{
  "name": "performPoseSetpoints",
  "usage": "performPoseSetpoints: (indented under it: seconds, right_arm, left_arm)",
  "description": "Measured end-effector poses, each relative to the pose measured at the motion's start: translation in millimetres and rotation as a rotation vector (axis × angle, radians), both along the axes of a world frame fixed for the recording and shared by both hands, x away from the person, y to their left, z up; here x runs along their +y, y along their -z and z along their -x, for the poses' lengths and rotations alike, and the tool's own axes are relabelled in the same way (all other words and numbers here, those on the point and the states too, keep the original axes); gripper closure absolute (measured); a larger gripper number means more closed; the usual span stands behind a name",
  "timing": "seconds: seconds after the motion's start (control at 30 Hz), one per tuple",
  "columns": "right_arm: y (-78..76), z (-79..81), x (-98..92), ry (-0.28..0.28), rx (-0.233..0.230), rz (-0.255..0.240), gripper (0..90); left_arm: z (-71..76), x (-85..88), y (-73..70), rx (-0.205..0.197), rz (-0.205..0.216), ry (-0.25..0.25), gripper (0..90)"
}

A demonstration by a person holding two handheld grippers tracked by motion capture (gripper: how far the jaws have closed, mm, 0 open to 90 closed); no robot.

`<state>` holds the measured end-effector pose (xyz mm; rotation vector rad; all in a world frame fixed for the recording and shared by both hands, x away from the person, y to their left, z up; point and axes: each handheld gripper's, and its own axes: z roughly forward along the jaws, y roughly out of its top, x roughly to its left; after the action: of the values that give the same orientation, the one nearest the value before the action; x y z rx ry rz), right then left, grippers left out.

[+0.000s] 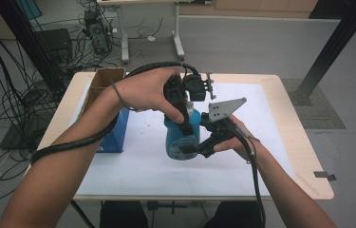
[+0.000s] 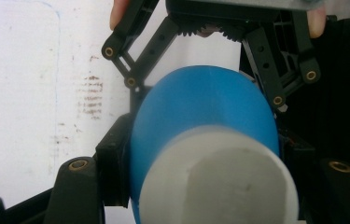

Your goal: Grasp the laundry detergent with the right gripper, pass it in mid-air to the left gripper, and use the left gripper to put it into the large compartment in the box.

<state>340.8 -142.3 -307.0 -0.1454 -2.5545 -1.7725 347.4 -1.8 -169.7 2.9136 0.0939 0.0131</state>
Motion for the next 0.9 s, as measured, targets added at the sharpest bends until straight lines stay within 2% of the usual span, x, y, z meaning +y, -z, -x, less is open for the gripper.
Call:
performPoseSetpoints:
  seconds: [0.07,0.23,0.37,0.5,0.8,0.87,0.9]
  right_arm:
    - [0.6,0.9,-1.2,0.001,0.028,-0.002,13.4]
    - [0.5,5.2,-2.2,0.045,0.007,0.048,0.8]
    - [-1.9,6.7,-6.1,0.072,-0.003,0.072,0.7]
    - [-6.6,7.1,-10.2,0.1,-0.005,0.12,0.8]
    - [-15.4,6.0,-17.0,0.101,0.04,0.329,1.7]
    - [-16.5,5.0,-17.6,0.092,0.062,0.382,2.3]
    - [-17.3,4.9,-18.0,0.094,0.067,0.411,2.3]
  left_arm:
    - [0.1,0.2,0.3,-0.003,0.005,0.0,37.6]
    - [-0.7,0.8,-0.8,-0.005,0.007,-0.01,37.6]
    - [-1.3,1.4,-2.2,-0.007,0.008,-0.015,37.6]
    - [-4.4,3.4,-2.0,0.003,0.002,-0.033,37.6]
    - [-8.6,10.5,4.2,-0.011,-0.022,-0.094,37.6]
    - [-9.3,12.1,5.1,-0.008,-0.031,-0.112,37.6]
    - [-9.6,13.2,5.9,-0.007,-0.024,-0.136,37.6]
